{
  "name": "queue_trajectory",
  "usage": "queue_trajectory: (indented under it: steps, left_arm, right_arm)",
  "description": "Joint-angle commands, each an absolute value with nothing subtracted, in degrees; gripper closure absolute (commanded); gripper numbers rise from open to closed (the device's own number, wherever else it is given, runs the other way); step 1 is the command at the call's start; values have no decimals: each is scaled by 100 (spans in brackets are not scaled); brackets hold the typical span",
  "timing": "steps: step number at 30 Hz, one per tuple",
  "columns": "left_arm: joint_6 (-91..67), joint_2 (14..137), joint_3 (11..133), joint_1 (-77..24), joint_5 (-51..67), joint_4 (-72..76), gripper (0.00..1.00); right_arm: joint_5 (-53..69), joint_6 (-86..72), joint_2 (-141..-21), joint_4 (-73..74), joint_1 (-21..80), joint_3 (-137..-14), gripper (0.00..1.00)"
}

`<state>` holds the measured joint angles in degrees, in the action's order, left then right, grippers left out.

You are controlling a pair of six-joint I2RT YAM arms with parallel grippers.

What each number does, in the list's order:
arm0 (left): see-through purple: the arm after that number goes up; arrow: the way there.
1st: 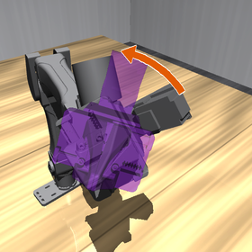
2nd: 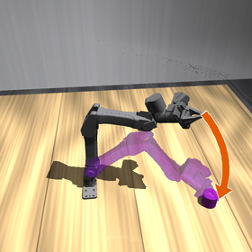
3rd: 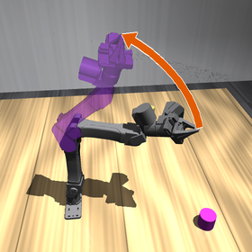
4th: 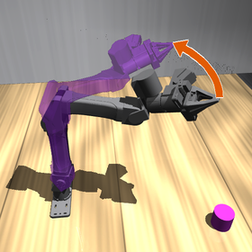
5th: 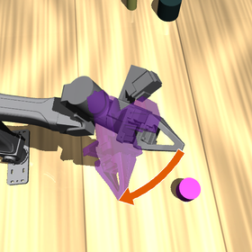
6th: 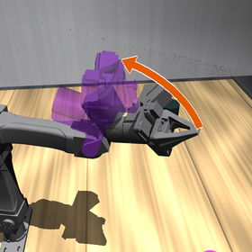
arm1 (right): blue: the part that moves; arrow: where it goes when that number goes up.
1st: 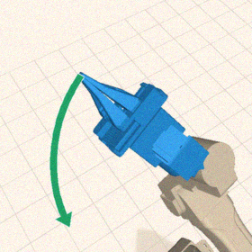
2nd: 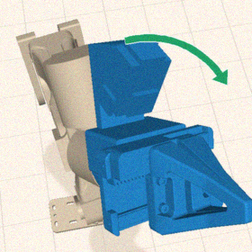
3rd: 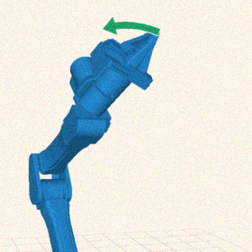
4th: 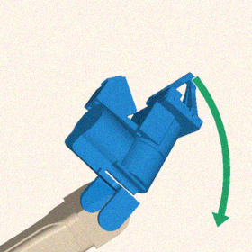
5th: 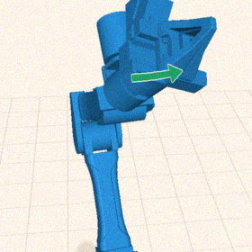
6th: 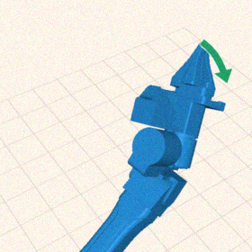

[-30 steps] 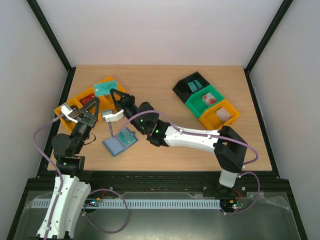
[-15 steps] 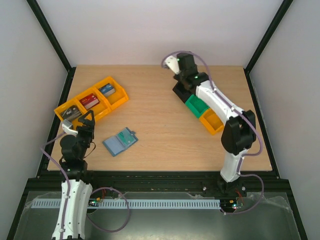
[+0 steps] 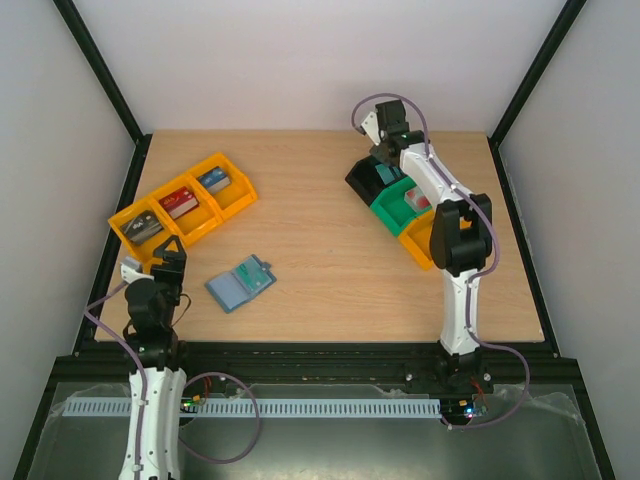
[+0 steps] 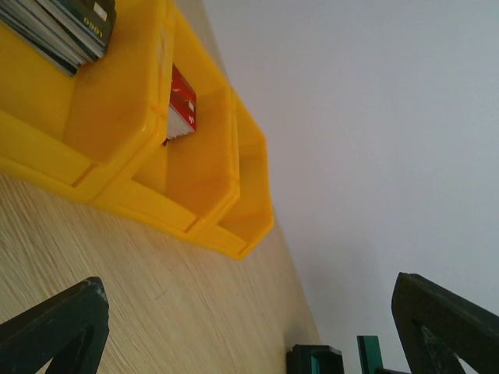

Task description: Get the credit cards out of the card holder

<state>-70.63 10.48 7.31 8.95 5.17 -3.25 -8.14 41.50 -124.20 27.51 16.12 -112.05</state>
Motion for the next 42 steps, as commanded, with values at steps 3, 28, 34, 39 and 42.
queue_trajectory:
  steps: [3,28,34,39,42]
  left_arm:
    - [-6680,718,593,935,147,-477,0]
    - [-6671,649,514,992,105,-497,0]
    - [-6688,659,503,1010,138,-475,0]
    - [-6690,642,509,1019,132,-470,1]
    - [-6688,659,499,1030,136,-479,1]
  right_arm:
    - [-1359,4123,-12734,3059,1568,-11446,99]
    - [-1581,4226,-12711,3486,1504,-10899,98]
    - [-1570,4212,-12725,3472,1502,-10897,98]
    - [-1826,4290,-12879,3538,1502,-11019,98]
    - [-1876,4302,-12879,3715,1495,-11037,98]
